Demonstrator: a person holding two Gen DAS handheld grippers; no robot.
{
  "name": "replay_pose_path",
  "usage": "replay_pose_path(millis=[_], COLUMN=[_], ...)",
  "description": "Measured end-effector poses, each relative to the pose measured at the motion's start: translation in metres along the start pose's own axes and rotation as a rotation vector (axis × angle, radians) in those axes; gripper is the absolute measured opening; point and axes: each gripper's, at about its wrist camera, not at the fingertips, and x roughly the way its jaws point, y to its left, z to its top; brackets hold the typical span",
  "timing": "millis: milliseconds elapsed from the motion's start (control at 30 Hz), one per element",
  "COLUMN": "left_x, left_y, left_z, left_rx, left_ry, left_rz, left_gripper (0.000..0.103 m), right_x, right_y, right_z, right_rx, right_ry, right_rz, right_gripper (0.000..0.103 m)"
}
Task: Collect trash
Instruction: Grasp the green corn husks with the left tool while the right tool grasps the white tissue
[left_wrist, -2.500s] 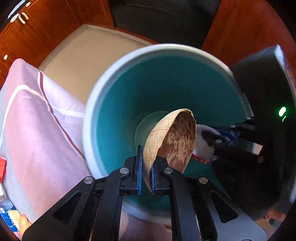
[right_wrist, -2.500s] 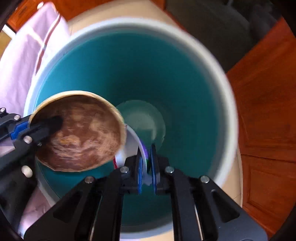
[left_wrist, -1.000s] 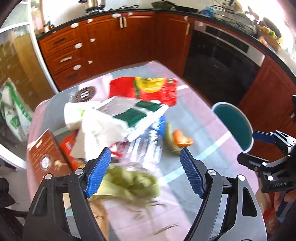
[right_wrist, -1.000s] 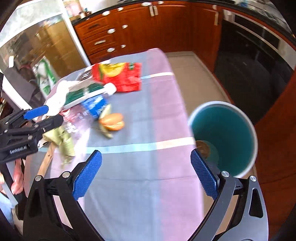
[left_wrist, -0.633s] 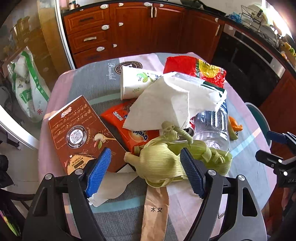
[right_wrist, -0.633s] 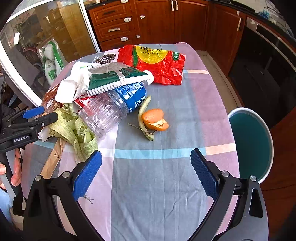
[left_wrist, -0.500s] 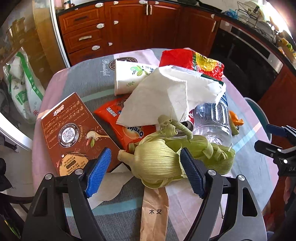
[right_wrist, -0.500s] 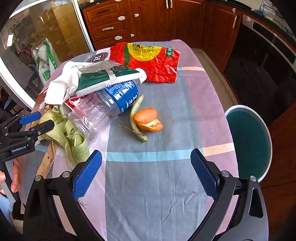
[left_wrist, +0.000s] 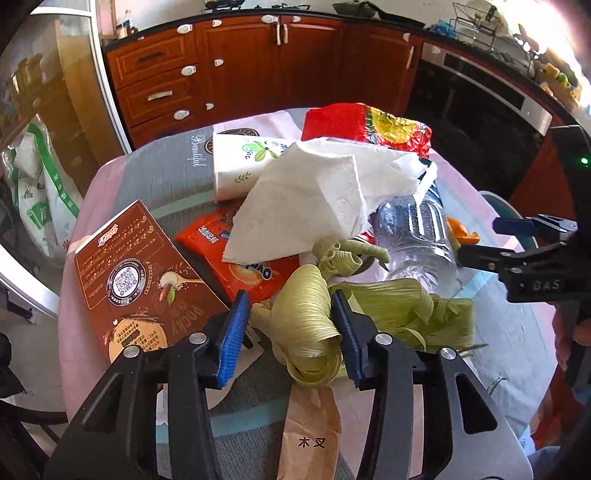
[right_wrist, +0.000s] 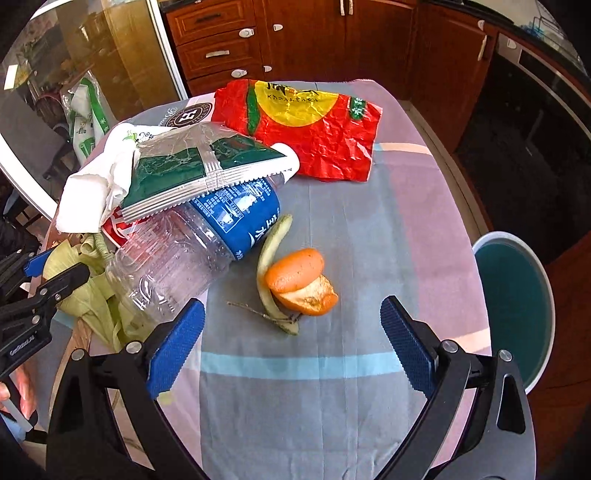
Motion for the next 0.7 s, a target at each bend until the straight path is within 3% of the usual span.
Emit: replay_pose_path(millis=[200, 500, 600, 667, 700], left_x=[0.002, 0.003, -0.002, -0.008, -0.012], left_y=[0.000, 0.006, 0.003, 0.002, 0.002], left_z=[-0.006, -0.009, -0.008, -0.009, -0.009], left_rx=[-0.010, -0.030, -0.025, -0.029, -0.029], left_ry=[0.027, 0.044, 0.033, 0.033, 0.025], left_rz=[-0.033, -0.023, -0.041, -0.047, -0.044], left_gripper=[0.055, 0.060, 0.043, 0.037, 0.015], right_x=[0.019, 0.012, 0.007, 0.002, 0.000], right_y=[0.006, 0.012, 0.012, 0.013, 0.014], right_z=[0.009, 0.011, 0.011, 0.010, 0.009], right_rx=[-0.044, -0.063, -0.047, -0.039, -0.040], right_ry=[0.020, 0.011, 0.006, 0.007, 0.005], right_rz=[-0.009, 0.006, 0.016, 0.026, 0.028], right_gripper=[0.077, 0.077, 0.077, 0.077, 0.077])
